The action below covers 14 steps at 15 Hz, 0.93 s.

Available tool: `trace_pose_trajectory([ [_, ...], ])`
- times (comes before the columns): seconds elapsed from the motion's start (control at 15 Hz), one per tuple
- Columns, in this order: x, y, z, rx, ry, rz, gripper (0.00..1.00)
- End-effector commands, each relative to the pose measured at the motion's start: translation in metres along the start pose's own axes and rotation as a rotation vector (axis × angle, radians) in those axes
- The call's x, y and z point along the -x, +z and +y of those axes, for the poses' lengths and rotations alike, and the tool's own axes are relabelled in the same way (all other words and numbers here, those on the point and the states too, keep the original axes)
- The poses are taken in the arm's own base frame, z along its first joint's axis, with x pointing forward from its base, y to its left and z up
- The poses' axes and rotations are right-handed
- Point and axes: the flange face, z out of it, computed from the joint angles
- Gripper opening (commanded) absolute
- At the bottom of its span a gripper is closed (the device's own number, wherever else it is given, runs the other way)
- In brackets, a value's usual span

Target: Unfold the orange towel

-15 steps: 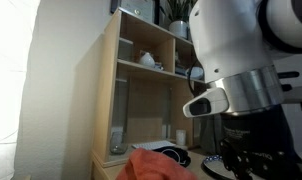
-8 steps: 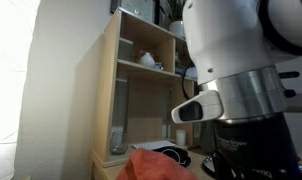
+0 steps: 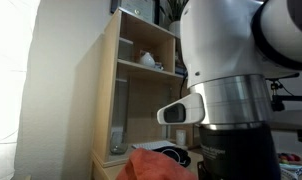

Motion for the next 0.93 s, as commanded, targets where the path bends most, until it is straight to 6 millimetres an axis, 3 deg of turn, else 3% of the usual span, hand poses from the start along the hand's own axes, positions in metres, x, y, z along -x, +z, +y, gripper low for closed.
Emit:
trace_pose_trajectory([
  [0.0,-0.001,0.001,0.000,-0.001,0.001,0.002,1.00],
  [0.4,-0.002,0.004,0.000,0.015,0.009,-0.016,1.00],
  [0.87,-0.003,0.013,0.013,0.021,0.083,-0.028,1.00],
])
